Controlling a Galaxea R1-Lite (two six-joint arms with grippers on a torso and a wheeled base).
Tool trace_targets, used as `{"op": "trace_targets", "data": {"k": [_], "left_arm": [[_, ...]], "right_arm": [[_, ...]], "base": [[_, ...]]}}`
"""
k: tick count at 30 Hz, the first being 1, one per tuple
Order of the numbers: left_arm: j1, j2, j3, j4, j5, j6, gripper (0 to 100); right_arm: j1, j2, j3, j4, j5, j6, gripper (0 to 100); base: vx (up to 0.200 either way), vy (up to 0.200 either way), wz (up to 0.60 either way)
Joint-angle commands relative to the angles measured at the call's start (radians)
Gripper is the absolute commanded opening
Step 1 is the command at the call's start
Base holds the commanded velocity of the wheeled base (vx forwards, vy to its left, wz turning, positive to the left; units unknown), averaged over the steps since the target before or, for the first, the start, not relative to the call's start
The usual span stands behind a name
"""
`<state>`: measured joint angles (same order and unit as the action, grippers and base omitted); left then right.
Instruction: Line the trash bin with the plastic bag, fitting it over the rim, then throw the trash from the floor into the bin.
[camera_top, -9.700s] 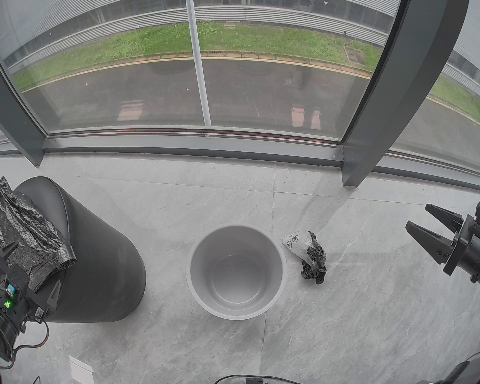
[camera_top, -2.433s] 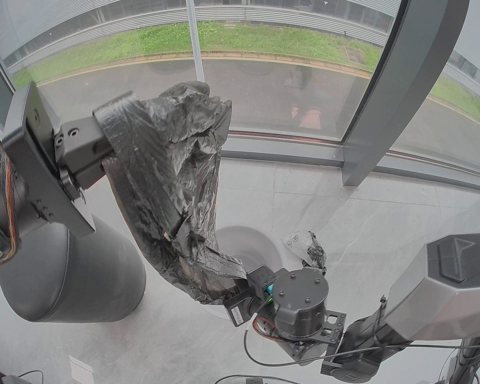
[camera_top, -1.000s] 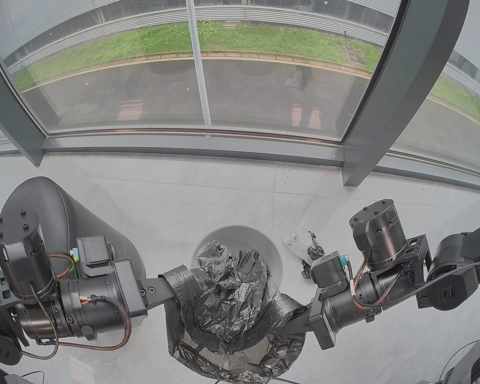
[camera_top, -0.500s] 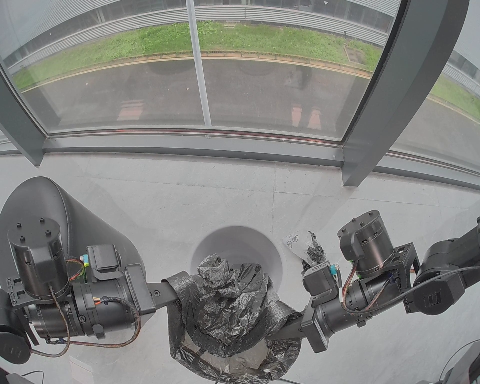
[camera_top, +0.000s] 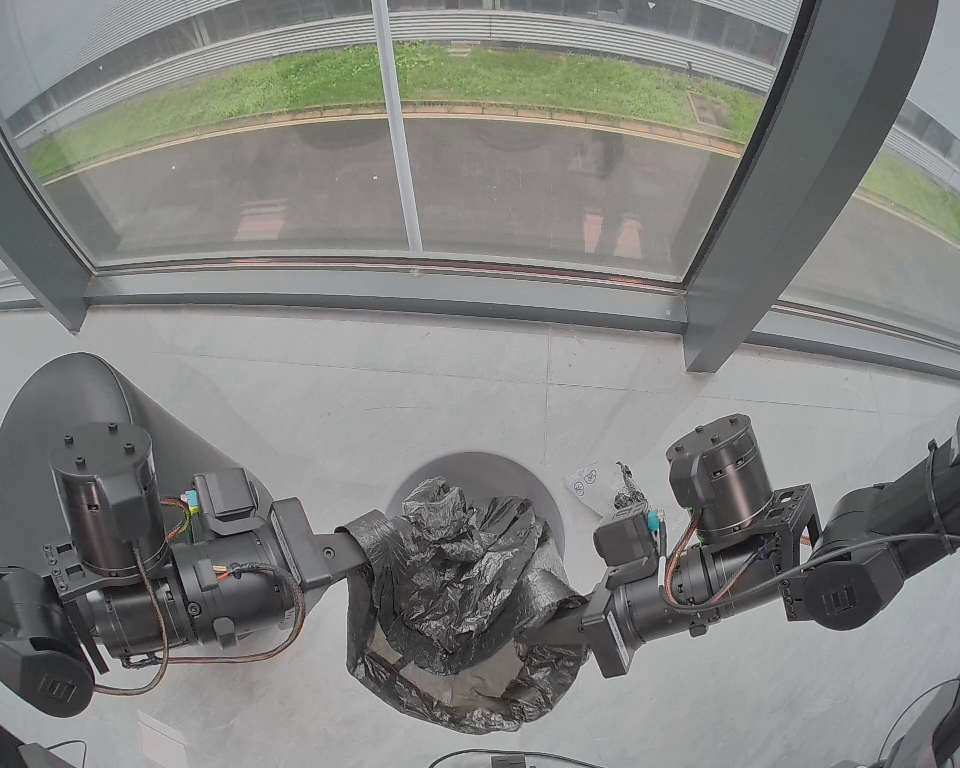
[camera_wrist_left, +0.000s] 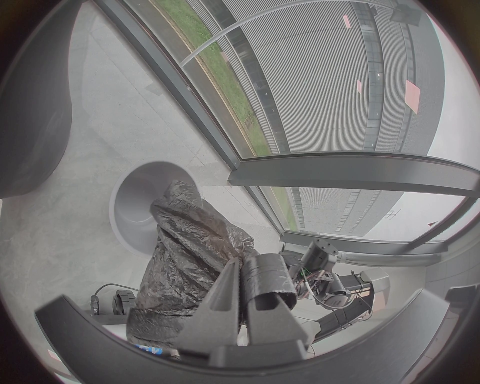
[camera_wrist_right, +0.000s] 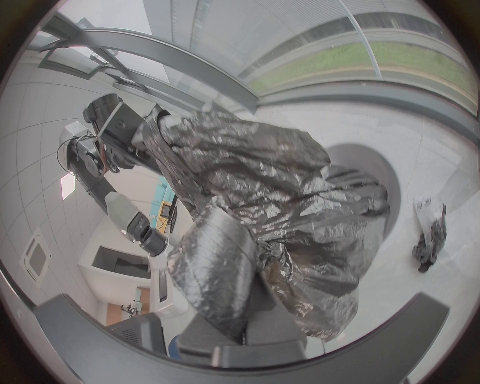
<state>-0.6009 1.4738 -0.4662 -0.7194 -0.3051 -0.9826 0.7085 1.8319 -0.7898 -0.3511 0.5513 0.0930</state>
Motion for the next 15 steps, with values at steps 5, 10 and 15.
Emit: {"op": "trace_targets", "data": {"k": [5, 10, 15], "left_arm": [[0.064, 0.117, -0.015, -0.045, -0.002, 0.002, 0], [0.073, 0.140, -0.028, -0.061, -0.002, 0.002, 0], [0.075, 0.158, -0.037, -0.068, -0.002, 0.004, 0]], "right_arm": [[-0.024, 0.125, -0.005, -0.138, -0.013, 0.005, 0], [-0.044, 0.178, -0.014, -0.198, -0.013, 0.005, 0], [-0.049, 0.196, -0.011, -0.250, -0.039, 0.008, 0]], "base": [[0.000, 0.000, 0.00], [0.000, 0.000, 0.00], [0.000, 0.000, 0.00]]}}
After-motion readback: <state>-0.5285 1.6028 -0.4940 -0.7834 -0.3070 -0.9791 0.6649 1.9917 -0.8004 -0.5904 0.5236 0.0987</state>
